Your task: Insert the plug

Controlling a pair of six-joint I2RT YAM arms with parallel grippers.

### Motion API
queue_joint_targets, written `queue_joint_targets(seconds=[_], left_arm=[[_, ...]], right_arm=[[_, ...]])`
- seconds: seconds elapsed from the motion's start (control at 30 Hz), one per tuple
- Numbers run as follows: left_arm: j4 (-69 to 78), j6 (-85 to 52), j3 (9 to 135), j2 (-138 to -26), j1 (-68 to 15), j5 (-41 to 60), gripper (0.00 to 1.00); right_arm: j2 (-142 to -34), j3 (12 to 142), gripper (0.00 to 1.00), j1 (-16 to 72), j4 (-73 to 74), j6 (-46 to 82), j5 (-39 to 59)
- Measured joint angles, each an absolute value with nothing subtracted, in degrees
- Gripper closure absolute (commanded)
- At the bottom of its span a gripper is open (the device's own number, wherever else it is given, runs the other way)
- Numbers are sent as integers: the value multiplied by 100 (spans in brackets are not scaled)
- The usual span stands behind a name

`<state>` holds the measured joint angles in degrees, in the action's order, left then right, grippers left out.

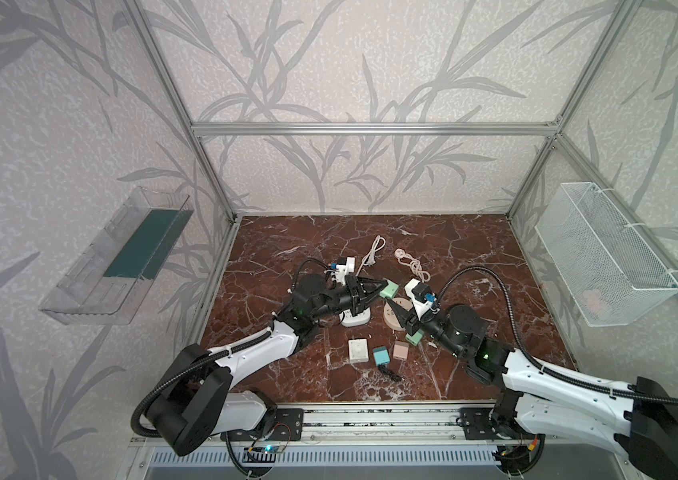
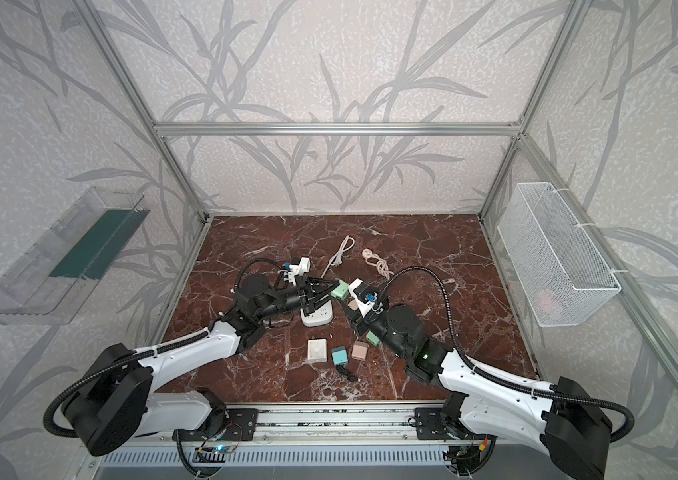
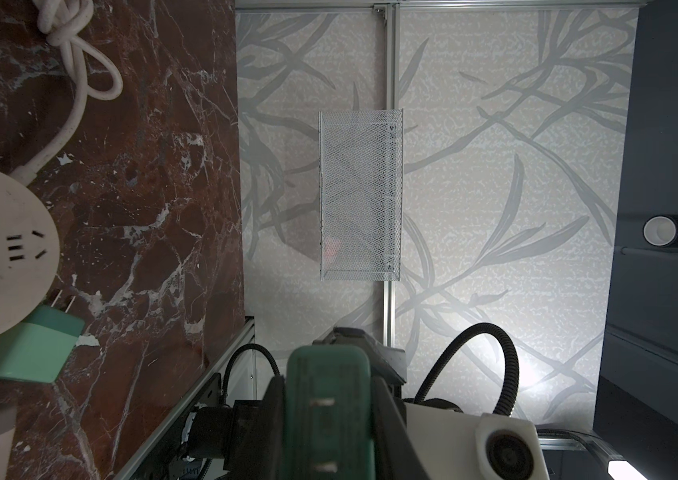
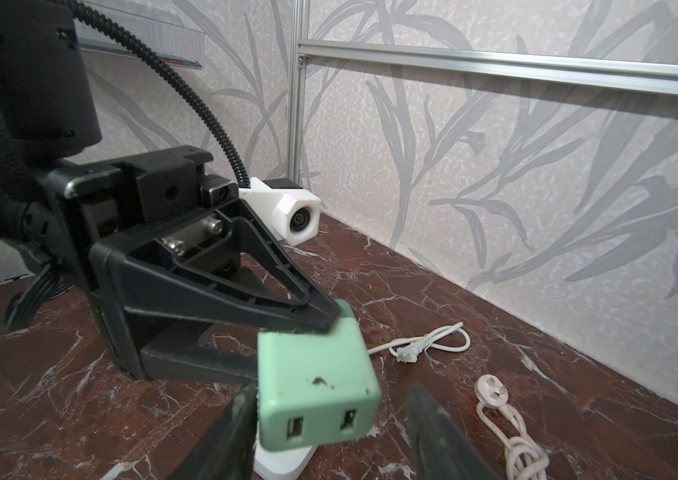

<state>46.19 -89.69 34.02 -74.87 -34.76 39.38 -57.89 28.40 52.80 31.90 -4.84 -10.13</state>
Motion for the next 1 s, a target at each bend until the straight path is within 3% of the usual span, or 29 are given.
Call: queue_joint_targets(seconds=[0.33,0.5,0.73,0.9,1.0], left_arm=[[5094,-9115,3400,-7634,-3459,3916,100],[5264,-9177,3400,-7666,-3444,3916,100],[5511,-9262,3400,-7791,-3516,4193,100],[5586,-9282,3402,-7804,-3527,4276,100],[5690,-9360,3402,-7874,-3557,4307,100]], right_arm=[[-5918,3052,62,5166,3159,-510,-648],[-5920,3118,52,5072,3133,-497,-454],[-5900,3197,53,4875,2912,-390,-73],[-5752,3197,66,4674,2733,-248,368],[-5671,3197,87,4558,2606,-217,589]])
